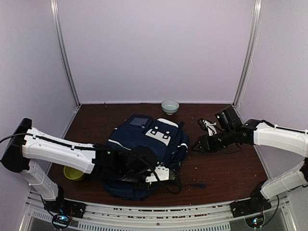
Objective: Pack the student bag
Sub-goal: Reset both arms
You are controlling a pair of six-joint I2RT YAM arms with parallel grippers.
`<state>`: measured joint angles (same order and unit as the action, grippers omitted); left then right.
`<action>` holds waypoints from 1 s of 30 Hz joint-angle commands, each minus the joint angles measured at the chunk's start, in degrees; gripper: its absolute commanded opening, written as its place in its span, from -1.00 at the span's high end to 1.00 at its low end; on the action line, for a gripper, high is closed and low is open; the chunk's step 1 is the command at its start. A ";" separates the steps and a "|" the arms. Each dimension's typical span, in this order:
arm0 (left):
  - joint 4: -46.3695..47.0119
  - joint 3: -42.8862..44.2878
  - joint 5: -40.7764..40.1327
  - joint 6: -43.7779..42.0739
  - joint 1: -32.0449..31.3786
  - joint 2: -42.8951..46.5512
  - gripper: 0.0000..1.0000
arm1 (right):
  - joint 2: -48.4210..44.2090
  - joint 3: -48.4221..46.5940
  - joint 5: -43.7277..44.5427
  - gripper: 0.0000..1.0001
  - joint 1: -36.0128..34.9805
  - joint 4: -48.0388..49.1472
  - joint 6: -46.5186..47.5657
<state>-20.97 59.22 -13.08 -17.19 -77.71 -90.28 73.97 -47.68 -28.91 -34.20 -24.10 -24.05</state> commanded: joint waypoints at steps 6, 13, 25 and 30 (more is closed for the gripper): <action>4.61 16.45 11.88 -11.40 -0.36 -9.05 1.00 | -21.20 4.00 19.68 -0.12 2.40 -9.37 -1.50; -0.88 23.08 22.27 -12.05 -1.52 -9.14 -0.81 | -32.63 8.74 24.51 -0.76 9.25 -10.45 -2.32; -2.47 20.05 16.56 18.92 33.03 7.64 -0.96 | -34.34 10.13 29.08 -1.00 14.34 -6.60 -2.36; 6.14 2.78 8.15 27.46 53.28 17.95 -0.96 | -35.66 12.58 32.64 -1.00 14.75 -4.53 -2.38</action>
<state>-18.68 72.29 2.90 -0.14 -30.65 -78.81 39.66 -37.36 -1.15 -20.08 -31.05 -26.92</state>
